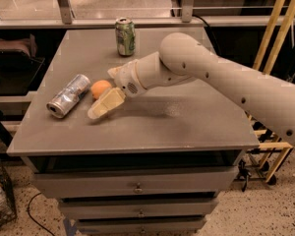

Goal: Move orange near redbull can

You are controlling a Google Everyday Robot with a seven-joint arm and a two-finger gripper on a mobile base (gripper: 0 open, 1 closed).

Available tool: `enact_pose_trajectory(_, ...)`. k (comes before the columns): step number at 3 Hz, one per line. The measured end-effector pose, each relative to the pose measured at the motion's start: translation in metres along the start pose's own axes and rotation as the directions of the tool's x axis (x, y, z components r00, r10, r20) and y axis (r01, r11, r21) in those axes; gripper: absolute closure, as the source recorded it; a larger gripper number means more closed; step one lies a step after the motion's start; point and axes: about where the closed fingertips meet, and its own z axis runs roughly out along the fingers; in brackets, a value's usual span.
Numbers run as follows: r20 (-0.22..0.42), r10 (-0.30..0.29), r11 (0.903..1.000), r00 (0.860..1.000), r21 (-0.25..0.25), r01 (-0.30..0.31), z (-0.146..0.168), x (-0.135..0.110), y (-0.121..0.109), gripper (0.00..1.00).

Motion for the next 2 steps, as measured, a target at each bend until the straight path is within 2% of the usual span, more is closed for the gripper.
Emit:
enact_pose_trajectory(1, 0.001, -0.006, 1.0000, 1.000, 0.000, 0.006, -0.001, -0.001, 0.000, 0.00)
enact_pose_trajectory(2, -0.014, -0.046, 0.9989, 0.999, 0.002, 0.046, -0.027, -0.007, -0.004, 0.00)
